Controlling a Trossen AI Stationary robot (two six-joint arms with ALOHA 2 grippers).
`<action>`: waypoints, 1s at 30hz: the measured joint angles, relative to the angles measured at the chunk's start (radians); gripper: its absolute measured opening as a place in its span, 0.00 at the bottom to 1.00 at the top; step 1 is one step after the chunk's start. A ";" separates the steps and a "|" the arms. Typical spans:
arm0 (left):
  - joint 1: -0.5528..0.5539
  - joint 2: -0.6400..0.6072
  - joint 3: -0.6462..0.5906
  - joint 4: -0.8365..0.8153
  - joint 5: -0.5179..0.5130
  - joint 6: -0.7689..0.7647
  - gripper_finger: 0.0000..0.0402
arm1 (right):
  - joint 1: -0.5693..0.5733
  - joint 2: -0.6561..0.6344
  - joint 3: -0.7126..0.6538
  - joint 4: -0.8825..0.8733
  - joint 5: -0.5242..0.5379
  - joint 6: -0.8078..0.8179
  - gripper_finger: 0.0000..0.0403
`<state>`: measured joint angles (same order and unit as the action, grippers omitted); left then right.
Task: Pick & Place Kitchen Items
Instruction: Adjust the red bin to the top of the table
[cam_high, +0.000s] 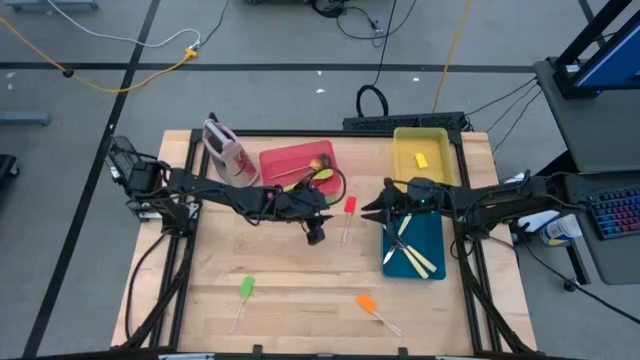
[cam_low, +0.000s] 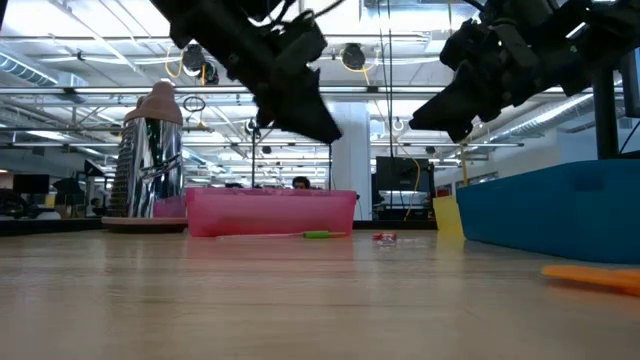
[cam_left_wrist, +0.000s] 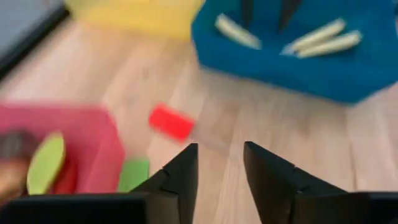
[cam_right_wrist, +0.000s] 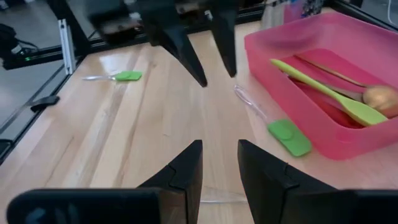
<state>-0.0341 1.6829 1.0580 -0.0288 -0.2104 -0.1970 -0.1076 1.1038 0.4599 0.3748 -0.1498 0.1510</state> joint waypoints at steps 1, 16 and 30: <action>-0.001 0.000 0.000 -0.037 0.000 -0.014 0.36 | 0.005 0.000 0.000 0.000 0.000 -0.006 0.23; 0.005 0.000 -0.165 -0.098 -0.164 -0.261 0.37 | 0.012 0.000 0.000 -0.001 0.000 0.005 0.23; 0.197 0.000 -0.185 -0.069 -0.183 -0.194 0.36 | 0.012 0.000 0.000 -0.001 0.000 0.005 0.23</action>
<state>0.1629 1.6829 0.8726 -0.0973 -0.3937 -0.3906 -0.0956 1.1038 0.4599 0.3733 -0.1493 0.1562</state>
